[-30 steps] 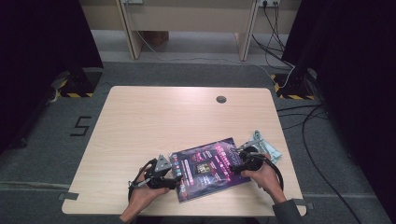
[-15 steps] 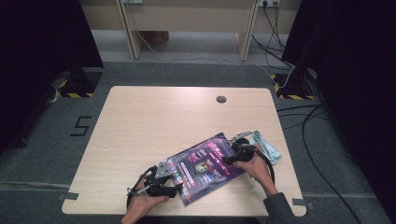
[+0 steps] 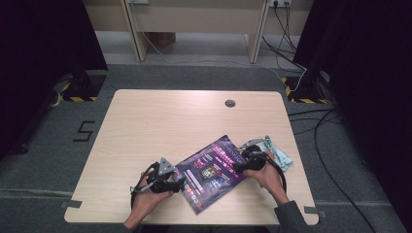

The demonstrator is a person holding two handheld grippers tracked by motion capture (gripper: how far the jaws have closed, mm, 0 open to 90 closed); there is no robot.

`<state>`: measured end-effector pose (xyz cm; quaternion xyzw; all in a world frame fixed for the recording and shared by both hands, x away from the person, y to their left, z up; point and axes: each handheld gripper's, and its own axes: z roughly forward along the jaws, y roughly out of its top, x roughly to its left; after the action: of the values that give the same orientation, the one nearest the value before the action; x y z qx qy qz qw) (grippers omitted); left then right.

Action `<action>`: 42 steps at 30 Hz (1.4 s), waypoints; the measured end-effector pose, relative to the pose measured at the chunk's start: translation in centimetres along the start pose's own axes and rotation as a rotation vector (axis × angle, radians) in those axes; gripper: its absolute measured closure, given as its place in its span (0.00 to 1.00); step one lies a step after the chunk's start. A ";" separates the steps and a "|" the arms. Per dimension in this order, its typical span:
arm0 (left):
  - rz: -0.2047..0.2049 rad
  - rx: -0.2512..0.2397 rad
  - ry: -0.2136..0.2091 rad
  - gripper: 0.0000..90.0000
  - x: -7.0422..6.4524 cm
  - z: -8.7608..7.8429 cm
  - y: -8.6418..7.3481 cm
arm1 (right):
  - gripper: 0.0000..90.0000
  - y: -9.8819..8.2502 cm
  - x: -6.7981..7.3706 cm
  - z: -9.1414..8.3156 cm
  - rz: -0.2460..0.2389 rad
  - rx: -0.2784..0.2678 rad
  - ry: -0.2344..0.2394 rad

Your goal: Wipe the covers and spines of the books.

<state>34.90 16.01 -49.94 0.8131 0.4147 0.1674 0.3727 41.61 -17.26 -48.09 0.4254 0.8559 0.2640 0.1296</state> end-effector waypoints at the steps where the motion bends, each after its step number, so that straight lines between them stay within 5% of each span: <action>1: -0.004 0.002 -0.002 0.44 0.4 0.1 0.1 | 0.33 -0.4 -0.1 -0.4 -0.006 -0.003 -0.001; 8: -0.027 0.002 -0.009 0.41 2.0 1.1 0.5 | 0.32 -3.3 0.1 -2.1 0.020 0.015 -0.003; 11: -0.075 0.002 -0.055 0.40 2.7 1.3 0.6 | 0.32 -4.2 0.3 -2.5 0.031 0.012 0.029; 15: -0.080 0.030 -0.082 0.41 3.0 1.7 0.5 | 0.31 -4.9 0.9 -2.2 0.002 0.037 0.047; 21: -0.052 0.045 -0.089 0.41 2.1 1.6 0.4 | 0.29 -4.7 1.3 -1.8 -0.033 0.036 -0.013; 32: -0.054 0.074 -0.100 0.42 1.2 0.2 -0.6 | 0.28 -3.8 0.2 -0.8 0.022 0.012 -0.018; 42: -0.047 0.090 -0.132 0.39 -1.2 -1.6 -2.3 | 0.29 -2.2 -0.6 0.5 0.040 -0.017 -0.062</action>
<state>32.02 16.68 -50.52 0.8284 0.4153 0.0858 0.3660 40.73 -18.62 -49.70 0.4492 0.8406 0.2604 0.1544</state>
